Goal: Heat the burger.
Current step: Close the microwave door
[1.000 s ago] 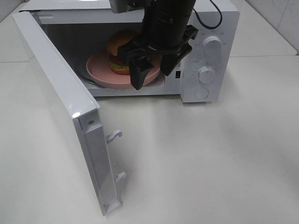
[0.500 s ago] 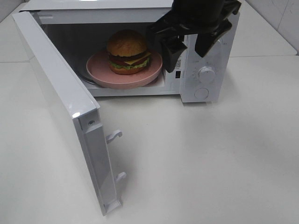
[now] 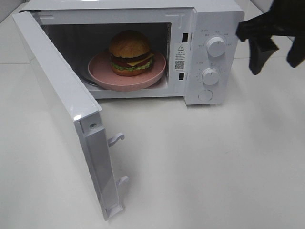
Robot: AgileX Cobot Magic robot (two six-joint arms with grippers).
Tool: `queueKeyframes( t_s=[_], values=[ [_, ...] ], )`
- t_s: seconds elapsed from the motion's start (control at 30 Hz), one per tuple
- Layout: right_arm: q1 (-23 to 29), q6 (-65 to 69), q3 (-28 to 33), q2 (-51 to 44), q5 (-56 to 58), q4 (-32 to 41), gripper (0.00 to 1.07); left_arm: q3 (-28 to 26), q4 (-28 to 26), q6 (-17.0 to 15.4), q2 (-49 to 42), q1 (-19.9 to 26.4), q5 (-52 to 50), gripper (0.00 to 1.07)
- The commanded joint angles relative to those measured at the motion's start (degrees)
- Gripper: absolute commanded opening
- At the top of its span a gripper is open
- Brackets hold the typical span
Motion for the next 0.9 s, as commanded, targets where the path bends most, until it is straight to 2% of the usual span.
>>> queueKeyframes(
  t_s=[0.03, 0.17, 0.33, 0.37, 0.43, 0.47, 0.6, 0.67, 0.7, 0.77, 0.83, 0.87, 0.9],
  values=[
    [-3.38, 0.63, 3.04, -4.47, 1.49, -0.29, 0.67, 0.06, -0.17, -0.06, -1.26, 0.17, -0.17, 0.00],
    [-4.70, 0.63, 5.73, -8.19, 1.49, -0.29, 0.67, 0.06, -0.17, -0.06, -1.26, 0.17, -0.17, 0.00],
    [-4.70, 0.92, 11.52, -14.95, 1.49, -0.69, 0.67, 0.06, -0.17, -0.06, -1.26, 0.17, -0.17, 0.00],
    [-4.70, 1.49, 14.32, -17.48, 1.49, -0.92, 0.67, 0.06, -0.17, -0.06, -1.26, 0.17, -0.17, 0.00],
    [-4.70, 1.60, 15.47, -18.91, 1.49, -1.15, 0.67, 0.06, -0.17, -0.06, -1.26, 0.17, -0.17, 0.00],
    [-4.70, 1.78, 18.62, -21.94, 1.49, -1.32, 0.67, 0.06, -0.17, -0.06, -1.26, 0.17, -0.17, 0.00],
    [-4.70, 1.78, 23.26, -25.67, 1.43, -1.32, 0.67, 0.06, -0.17, -0.06, -1.26, 0.17, -0.17, 0.00],
    [-4.70, 1.78, 29.85, -30.94, 0.92, -1.26, 0.67, 0.06, -0.23, -0.06, -1.26, 0.17, -0.17, 0.00],
    [-4.70, 1.78, 29.85, -30.94, 0.92, -1.26, 0.67, 0.06, -0.23, -0.06, -1.26, 0.17, -0.17, 0.00],
    [-4.70, 1.89, 34.26, -34.72, 0.52, -1.20, 0.67, 0.06, -0.23, -0.06, -1.26, 0.17, -0.17, 0.00],
    [-4.70, 1.89, 35.92, -36.04, 0.34, -1.20, 0.67, 0.06, -0.23, -0.06, -1.26, 0.17, -0.17, 0.00],
    [-4.70, 1.83, 39.13, -38.39, -0.34, -1.26, 0.67, 0.06, -0.23, -0.06, -1.26, 0.17, -0.17, 0.00],
    [-4.70, 1.83, 39.13, -38.39, -0.34, -1.26, 0.67, 0.06, -0.23, -0.06, -1.26, 0.17, -0.17, 0.00]
  ],
)
